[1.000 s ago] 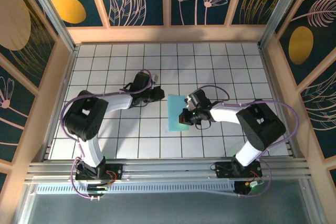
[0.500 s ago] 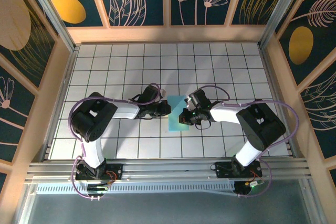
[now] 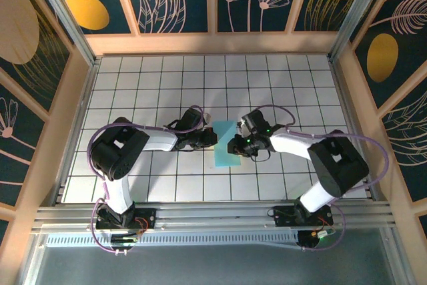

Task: Fold a paper plane with a square sheet of paper (fold left side to right side)
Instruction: Hold the square sheet of paper at the center of the table, then fold the triangle a second time at the center of the table.

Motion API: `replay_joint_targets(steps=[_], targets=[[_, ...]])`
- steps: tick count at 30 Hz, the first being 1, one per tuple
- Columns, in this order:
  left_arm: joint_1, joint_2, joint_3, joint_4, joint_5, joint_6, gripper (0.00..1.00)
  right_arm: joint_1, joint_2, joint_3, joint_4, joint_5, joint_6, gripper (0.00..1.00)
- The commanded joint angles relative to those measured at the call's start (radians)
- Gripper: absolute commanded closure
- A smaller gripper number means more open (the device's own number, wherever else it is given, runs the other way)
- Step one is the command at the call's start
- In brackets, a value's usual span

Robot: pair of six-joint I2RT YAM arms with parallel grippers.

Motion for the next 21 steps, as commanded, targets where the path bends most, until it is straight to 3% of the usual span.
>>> replay_joint_targets(steps=[1,8,14,21], targets=[[-0.005,0.024,-0.022,-0.022,-0.034,0.008,0.99,-0.037,-0.065,0.009,-0.099,0.022,-0.033,0.67],[-0.009,0.026,-0.016,-0.017,-0.034,0.009,0.99,-0.100,-0.128,-0.107,-0.092,-0.062,-0.010,0.58],[-0.011,0.030,-0.017,-0.016,-0.037,0.009,0.99,-0.094,-0.142,-0.170,-0.065,-0.100,0.044,0.58],[-0.013,0.030,-0.017,-0.014,-0.037,0.008,0.99,-0.074,-0.138,-0.196,-0.017,-0.119,0.091,0.67]])
